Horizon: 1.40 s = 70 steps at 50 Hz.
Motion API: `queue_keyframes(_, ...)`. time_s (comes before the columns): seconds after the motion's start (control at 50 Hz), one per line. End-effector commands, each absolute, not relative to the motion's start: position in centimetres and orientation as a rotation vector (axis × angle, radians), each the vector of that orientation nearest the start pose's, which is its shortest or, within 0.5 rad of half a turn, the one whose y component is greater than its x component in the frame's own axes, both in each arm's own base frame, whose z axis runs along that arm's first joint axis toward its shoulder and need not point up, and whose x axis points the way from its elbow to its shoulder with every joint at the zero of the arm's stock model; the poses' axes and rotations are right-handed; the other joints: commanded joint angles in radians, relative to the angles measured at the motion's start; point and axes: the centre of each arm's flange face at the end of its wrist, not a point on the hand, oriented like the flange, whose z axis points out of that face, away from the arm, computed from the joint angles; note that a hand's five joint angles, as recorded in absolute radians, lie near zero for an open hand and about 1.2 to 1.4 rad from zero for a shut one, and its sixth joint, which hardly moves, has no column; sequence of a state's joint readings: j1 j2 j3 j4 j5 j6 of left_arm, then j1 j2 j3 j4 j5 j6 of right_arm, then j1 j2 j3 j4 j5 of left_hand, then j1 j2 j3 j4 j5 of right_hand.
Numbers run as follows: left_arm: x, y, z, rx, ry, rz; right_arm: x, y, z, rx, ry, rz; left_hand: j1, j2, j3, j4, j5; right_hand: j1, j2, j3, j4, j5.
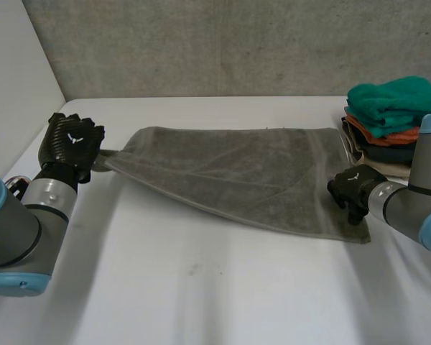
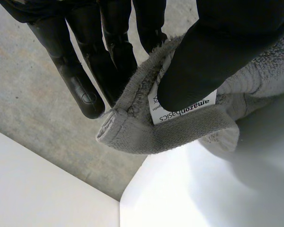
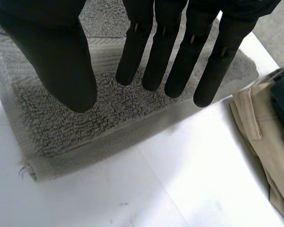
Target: Fold the laundry.
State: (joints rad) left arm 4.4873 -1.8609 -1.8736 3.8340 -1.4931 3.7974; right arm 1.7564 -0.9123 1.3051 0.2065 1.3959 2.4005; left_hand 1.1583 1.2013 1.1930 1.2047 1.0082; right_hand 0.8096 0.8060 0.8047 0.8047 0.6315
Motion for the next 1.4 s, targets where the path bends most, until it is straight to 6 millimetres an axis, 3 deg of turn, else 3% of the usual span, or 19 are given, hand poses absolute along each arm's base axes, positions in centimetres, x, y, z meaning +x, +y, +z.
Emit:
queue_keyframes(0.02,-20.8,-30.5,19.3,0.899,1.749,-2.094,20.9,-33.5,14.4,-1.341,2.524,-1.510,0.238,0.195,0.203,0.192,0.214,-0.167,-0.163,-0.162,-0.162,-0.163)
queue_keyframes(0.2,-20.8,-30.5,20.7,0.880,1.711,-2.125,20.0,-31.2,15.2,-1.150,2.534,-1.469,0.238,0.195,0.203,0.192,0.214,-0.349,-0.345,-0.344,-0.344,-0.345)
queue_keyframes(0.34,-21.3,-30.5,21.3,0.884,1.687,-2.152,20.1,-29.4,13.2,-1.142,2.479,-1.468,0.238,0.195,0.203,0.192,0.214,-0.337,-0.333,-0.332,-0.332,-0.334)
queue_keyframes(0.46,-23.2,-30.2,23.2,0.934,1.670,-2.196,20.9,-28.7,13.7,-0.916,2.407,-1.577,0.238,0.195,0.203,0.192,0.214,-0.355,-0.351,-0.350,-0.350,-0.351)
queue_keyframes(0.66,-24.5,-29.7,27.7,0.915,1.720,-2.276,27.0,-24.9,16.1,-0.553,2.184,-1.560,0.238,0.195,0.203,0.192,0.214,-0.601,-0.597,-0.596,-0.596,-0.597)
queue_keyframes(0.82,-26.2,-28.6,33.1,0.868,1.724,-2.436,33.5,-21.7,17.5,-0.513,1.985,-1.684,0.238,0.195,0.203,0.192,0.214,-0.635,-0.631,-0.630,-0.630,-0.632)
queue_keyframes(0.9,-27.3,-27.5,35.2,0.875,1.724,-2.504,35.3,-21.5,18.3,-0.420,1.935,-1.728,0.238,0.195,0.203,0.192,0.214,-0.635,-0.631,-0.630,-0.630,-0.632)
queue_keyframes(1.04,-28.1,-26.5,37.2,0.844,1.721,-2.585,37.2,-21.9,15.8,-0.398,1.969,-1.707,0.238,0.195,0.203,0.192,0.214,-0.635,-0.631,-0.630,-0.630,-0.632)
queue_keyframes(1.18,-27.3,-26.4,38.4,0.760,1.691,-2.597,35.5,-23.7,14.5,-0.312,2.058,-1.784,0.238,0.195,0.203,0.192,0.214,-0.635,-0.631,-0.630,-0.630,-0.632)
queue_keyframes(1.26,-27.0,-26.7,38.0,0.755,1.705,-2.579,30.6,-27.7,13.8,-0.182,2.214,-1.860,0.238,0.195,0.203,0.192,0.214,-0.581,-0.577,-0.576,-0.576,-0.577)
queue_keyframes(1.28,-26.9,-26.7,37.9,0.757,1.706,-2.573,28.3,-29.3,13.5,-0.154,2.274,-1.887,0.238,0.195,0.203,0.192,0.214,-0.523,-0.519,-0.518,-0.518,-0.519)
queue_keyframes(1.36,-26.5,-27.0,37.6,0.748,1.718,-2.554,24.4,-31.4,13.8,-0.202,2.331,-1.919,0.238,0.195,0.203,0.192,0.214,-0.376,-0.372,-0.371,-0.371,-0.372)
queue_keyframes(1.4,-26.2,-27.2,37.5,0.739,1.722,-2.546,23.6,-31.7,13.7,-0.251,2.342,-1.913,0.238,0.195,0.203,0.192,0.214,-0.317,-0.313,-0.312,-0.312,-0.313)
